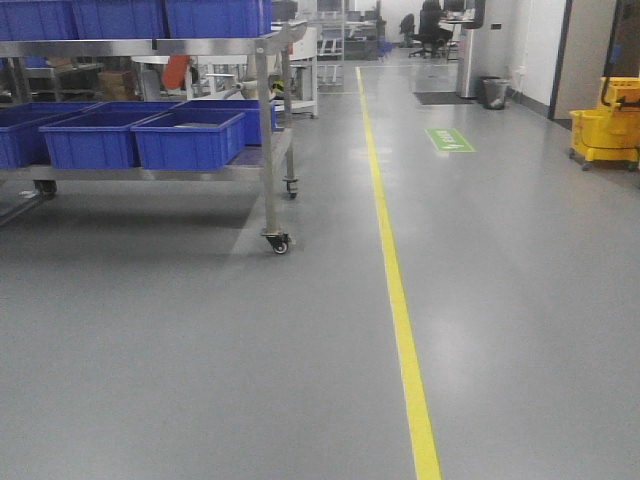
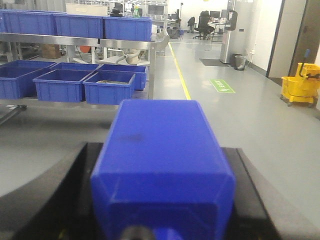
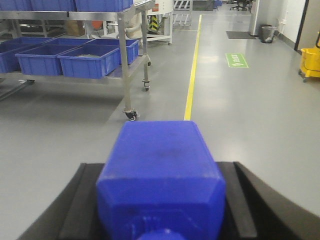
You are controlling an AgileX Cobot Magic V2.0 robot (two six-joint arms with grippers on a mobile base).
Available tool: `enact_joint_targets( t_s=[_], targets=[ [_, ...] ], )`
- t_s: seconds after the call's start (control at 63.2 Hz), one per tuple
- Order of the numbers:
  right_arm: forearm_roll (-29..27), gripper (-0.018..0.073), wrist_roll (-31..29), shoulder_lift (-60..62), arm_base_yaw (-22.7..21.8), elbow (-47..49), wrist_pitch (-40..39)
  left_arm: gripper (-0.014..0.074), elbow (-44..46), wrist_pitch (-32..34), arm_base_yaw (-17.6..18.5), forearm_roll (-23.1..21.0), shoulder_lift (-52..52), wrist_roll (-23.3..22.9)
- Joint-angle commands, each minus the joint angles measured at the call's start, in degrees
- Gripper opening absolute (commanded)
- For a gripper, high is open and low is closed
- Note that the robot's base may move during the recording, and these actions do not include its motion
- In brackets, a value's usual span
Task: Pick and sort blue part to right shelf
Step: 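Drive the base away from the table down the aisle, then turn and drive the base toward the rack of blue bins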
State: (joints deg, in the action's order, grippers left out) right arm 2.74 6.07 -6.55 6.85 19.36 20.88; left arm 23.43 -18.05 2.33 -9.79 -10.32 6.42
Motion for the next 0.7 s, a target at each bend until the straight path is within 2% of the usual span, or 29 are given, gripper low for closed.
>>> enact_joint_targets(
  t_s=[0.0,0.68],
  targets=[
    [0.63,0.0447,-0.37,-0.59,-0.40,1.63,-5.30,0.0281,1.74,5.37,-0.04,-0.35,-0.59,-0.02],
    [0.63,0.0447,-0.37,-0.59,-0.40,1.63,-5.30,0.0281,1.74,5.37,-0.04,-0.35,-0.70,-0.02]
  ],
)
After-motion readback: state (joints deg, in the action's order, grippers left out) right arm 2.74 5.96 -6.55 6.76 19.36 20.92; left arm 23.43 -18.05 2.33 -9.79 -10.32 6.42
